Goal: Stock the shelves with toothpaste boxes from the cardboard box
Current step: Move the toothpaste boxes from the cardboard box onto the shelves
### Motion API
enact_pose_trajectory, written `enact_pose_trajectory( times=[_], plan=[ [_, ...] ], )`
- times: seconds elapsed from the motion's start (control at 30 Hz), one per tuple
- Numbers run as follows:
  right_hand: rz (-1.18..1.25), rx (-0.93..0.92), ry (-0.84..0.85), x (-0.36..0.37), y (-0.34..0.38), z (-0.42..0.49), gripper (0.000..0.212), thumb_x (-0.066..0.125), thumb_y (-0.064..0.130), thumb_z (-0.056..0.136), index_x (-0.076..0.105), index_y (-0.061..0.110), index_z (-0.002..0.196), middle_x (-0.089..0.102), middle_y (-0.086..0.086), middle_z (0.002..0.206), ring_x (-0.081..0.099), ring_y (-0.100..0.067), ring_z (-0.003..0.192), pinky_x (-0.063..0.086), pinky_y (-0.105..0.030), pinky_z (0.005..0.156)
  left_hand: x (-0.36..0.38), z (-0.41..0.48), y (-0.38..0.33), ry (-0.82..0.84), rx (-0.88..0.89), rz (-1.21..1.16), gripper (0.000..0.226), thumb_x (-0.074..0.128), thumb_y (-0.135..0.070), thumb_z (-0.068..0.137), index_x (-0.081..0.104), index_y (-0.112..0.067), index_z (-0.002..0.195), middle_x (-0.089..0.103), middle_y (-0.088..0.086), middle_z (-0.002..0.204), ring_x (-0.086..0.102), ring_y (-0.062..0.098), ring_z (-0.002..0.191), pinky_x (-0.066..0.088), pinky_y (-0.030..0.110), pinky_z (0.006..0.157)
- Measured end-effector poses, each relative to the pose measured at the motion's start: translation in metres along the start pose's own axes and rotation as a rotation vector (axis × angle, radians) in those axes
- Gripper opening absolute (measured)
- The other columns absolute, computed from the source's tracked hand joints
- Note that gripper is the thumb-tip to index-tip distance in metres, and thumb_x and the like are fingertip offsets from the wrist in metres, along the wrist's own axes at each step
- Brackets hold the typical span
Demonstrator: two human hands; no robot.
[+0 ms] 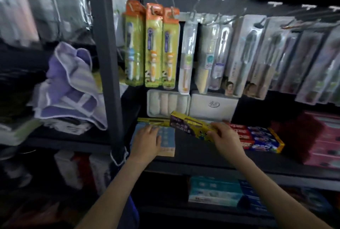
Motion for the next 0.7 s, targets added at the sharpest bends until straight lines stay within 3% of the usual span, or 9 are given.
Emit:
enact_pose_trajectory(
  times=[0.07, 0.23, 0.47, 0.6, 0.7],
  plan=[
    [-0.026, -0.017, -0.001, 0.015, 0.012, 0.023, 0.034, 0.053, 0.016, 0.096, 0.055, 0.006, 0.128, 0.057, -0.013, 0.119, 0.053, -0.029, 0.108, 0.032, -0.024, 0.077, 0.005, 0.009, 0.004, 0.038, -0.008, 0.014, 0.044, 0.038, -0.035, 0.1, 0.047, -0.015, 0.138, 0.043, 0.006, 0.143, 0.041, 0.025, 0.13, 0.033, 0.036, 0.107],
    [-0.068, -0.05, -0.005, 0.048, 0.027, 0.068, 0.032, 0.045, 0.006, 0.096, 0.05, 0.005, 0.128, 0.052, -0.017, 0.116, 0.054, -0.037, 0.098, 0.04, -0.035, 0.074, 0.01, 0.025, 0.01, 0.202, -0.066, 0.026, 0.054, 0.031, -0.047, 0.1, 0.03, -0.022, 0.148, 0.022, 0.005, 0.155, 0.025, 0.028, 0.139, 0.019, 0.04, 0.115],
    [-0.184, -0.13, 0.157, 0.102, 0.041, 0.124, 0.044, 0.04, -0.003, 0.095, 0.041, 0.008, 0.138, 0.047, -0.019, 0.126, 0.049, -0.038, 0.112, 0.045, -0.041, 0.087, 0.034, 0.034, 0.031, 0.394, -0.116, 0.047, 0.065, 0.02, -0.063, 0.096, 0.012, -0.032, 0.152, -0.01, -0.001, 0.16, -0.012, 0.02, 0.147, -0.003, 0.046, 0.119],
    [-0.286, -0.133, 0.297, 0.129, 0.048, 0.143, 0.04, 0.04, 0.002, 0.095, 0.048, 0.011, 0.134, 0.056, -0.018, 0.119, 0.056, -0.035, 0.105, 0.048, -0.037, 0.082, 0.036, 0.033, 0.031, 0.391, -0.111, 0.082, 0.065, 0.017, -0.062, 0.096, 0.007, -0.032, 0.153, -0.013, 0.001, 0.16, -0.015, 0.018, 0.146, -0.004, 0.045, 0.119],
    [-0.385, -0.099, 0.424, 0.145, 0.045, 0.148, 0.042, 0.036, 0.005, 0.096, 0.046, 0.015, 0.136, 0.055, -0.015, 0.128, 0.053, -0.032, 0.112, 0.048, -0.036, 0.091, 0.038, 0.033, 0.031, 0.38, -0.112, 0.09, 0.066, 0.017, -0.06, 0.097, 0.008, -0.029, 0.153, -0.011, 0.003, 0.16, -0.013, 0.019, 0.147, -0.004, 0.045, 0.119]
  ],
)
Point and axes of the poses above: each hand's wrist, its own z-axis towards the middle knuckle, its own x-axis out of the palm, y = z × x, the point moved 3 cm from there along z, towards the middle knuckle
